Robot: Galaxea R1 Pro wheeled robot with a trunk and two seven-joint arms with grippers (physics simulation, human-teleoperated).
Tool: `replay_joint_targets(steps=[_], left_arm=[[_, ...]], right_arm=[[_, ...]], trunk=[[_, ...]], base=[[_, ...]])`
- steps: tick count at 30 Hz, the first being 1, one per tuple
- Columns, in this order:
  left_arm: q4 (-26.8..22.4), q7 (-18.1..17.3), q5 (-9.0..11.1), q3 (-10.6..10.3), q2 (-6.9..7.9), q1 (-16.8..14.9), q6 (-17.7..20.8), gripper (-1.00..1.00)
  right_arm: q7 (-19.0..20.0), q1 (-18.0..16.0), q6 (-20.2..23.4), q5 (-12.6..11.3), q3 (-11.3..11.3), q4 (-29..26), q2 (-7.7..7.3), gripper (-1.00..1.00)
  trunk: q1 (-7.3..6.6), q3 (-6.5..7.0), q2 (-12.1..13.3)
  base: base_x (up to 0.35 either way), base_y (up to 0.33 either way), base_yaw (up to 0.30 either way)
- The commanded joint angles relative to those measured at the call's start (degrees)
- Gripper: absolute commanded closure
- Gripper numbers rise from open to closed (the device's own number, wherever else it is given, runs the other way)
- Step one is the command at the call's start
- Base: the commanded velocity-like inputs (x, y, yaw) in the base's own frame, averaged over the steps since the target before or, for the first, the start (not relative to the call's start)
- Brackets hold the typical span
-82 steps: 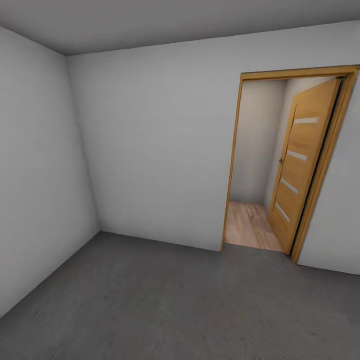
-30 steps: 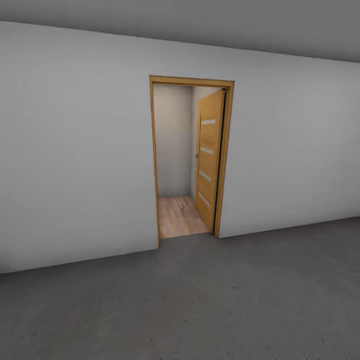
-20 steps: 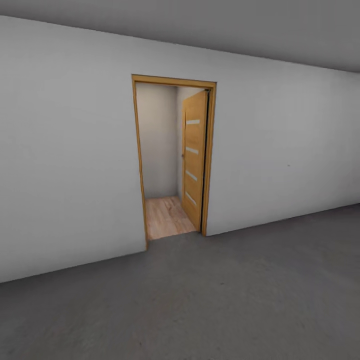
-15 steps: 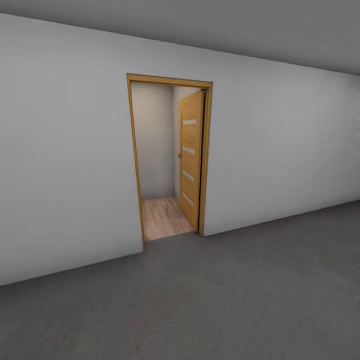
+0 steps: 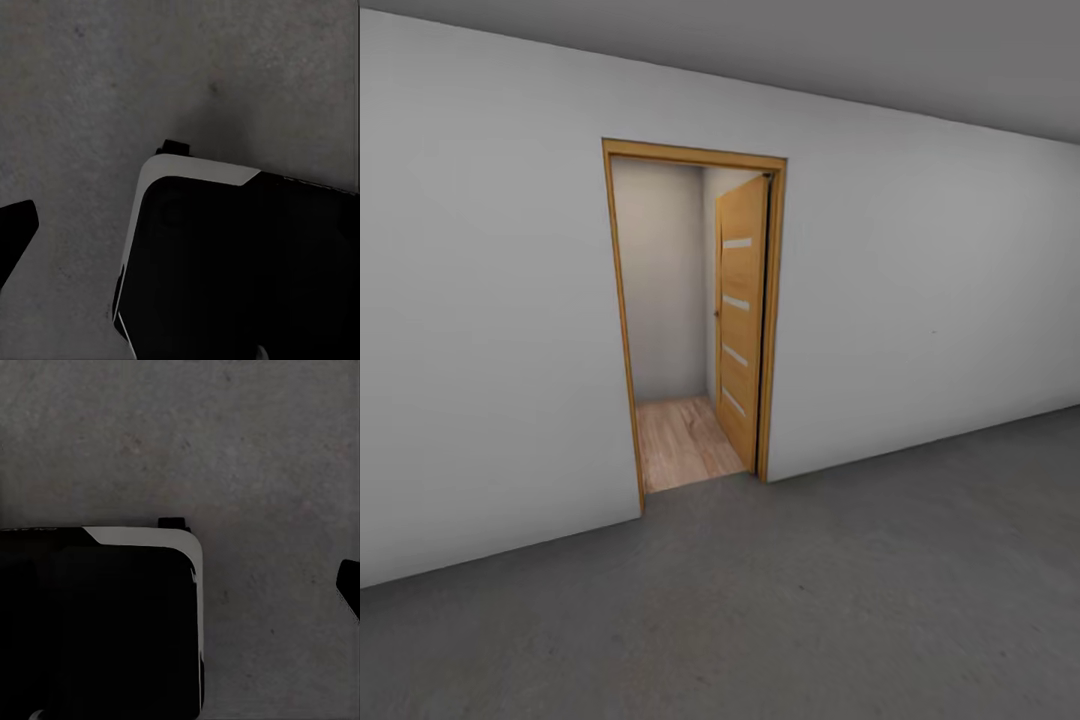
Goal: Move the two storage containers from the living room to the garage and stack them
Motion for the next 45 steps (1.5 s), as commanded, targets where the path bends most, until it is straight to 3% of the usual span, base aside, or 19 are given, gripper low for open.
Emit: replay_joint_targets(steps=[1,45], left_arm=[[0.0,0.1,0.3,0.1,0.00,0.0,0.2,-1.00],[-0.1,0.2,0.2,0.1,0.10,0.0,0.1,-1.00]], right_arm=[[0.0,-0.1,-0.3,-0.5,0.5,0.2,0.03,-1.00],[0.0,-0.1,-0.2,-0.7,0.3,0.2,0.05,-1.00]], trunk=[[0.05,-0.02,0.0],[0.05,-0.02,0.0]], base=[[0.321,0.000,0.000],[0.322,0.000,0.000]])
